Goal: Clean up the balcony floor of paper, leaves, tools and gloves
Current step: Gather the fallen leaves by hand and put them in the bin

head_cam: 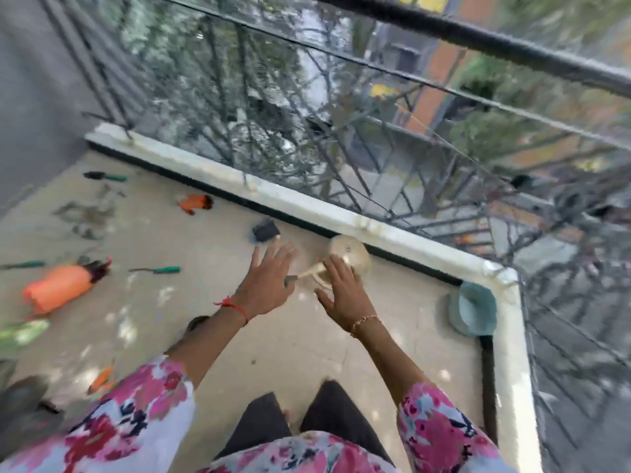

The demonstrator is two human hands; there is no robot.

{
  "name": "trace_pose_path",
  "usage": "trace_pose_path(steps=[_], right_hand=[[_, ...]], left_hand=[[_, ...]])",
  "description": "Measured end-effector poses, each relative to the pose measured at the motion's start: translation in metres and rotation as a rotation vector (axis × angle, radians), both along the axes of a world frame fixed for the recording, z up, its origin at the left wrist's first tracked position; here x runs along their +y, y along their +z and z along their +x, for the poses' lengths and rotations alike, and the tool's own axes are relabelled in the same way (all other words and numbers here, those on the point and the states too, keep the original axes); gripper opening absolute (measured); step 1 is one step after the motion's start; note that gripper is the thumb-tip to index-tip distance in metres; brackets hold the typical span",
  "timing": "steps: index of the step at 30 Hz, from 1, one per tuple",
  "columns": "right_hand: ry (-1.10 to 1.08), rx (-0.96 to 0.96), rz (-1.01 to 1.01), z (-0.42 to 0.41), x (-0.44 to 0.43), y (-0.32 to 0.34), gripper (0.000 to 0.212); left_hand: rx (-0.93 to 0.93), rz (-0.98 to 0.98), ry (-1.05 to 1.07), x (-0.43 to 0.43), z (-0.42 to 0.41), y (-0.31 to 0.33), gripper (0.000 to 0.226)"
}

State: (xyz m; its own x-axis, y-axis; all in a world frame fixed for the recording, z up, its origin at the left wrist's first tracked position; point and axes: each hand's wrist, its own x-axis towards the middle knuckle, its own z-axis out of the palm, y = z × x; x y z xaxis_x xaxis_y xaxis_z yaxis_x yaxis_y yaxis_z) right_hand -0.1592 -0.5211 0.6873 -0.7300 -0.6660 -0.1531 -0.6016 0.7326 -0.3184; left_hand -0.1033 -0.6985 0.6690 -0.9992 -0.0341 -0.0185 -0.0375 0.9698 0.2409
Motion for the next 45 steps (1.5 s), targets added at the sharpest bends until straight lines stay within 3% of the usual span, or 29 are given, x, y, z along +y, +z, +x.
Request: trace_pose_path(steps=[3, 7, 16, 30, 39, 45], right_hand=[[0.142, 0.01, 0.029, -0.008, -0.041, 0.002, 0.058], [0.281, -0.023, 0.059, -0.03, -0.087, -0.007, 0.056], [0.524, -0.042, 0.101, -0.118, -0.183, -0.015, 0.057], [0.826, -0.154, 0.127, -0.226, -0.362, -0.03, 0.055], [0.928, -0.194, 0.193, -0.259, -0.534, -0.058, 0.056], [1.004, -0.201, 0.184, -0.262, -0.656, -0.063, 0.056]], left_hand=[[-0.016, -0.065, 0.097, -0.032, 0.017, -0.002, 0.062], [-0.098, -0.005, 0.287, -0.062, 0.014, -0.01, 0.063], [-0.157, 0.05, 0.577, -0.123, -0.045, -0.012, 0.063], [-0.034, 0.223, 1.025, -0.256, -0.101, -0.023, 0.062], [-0.067, 0.344, 1.152, -0.382, -0.119, -0.06, 0.064], [-0.073, 0.314, 1.238, -0.474, -0.117, -0.057, 0.064]])
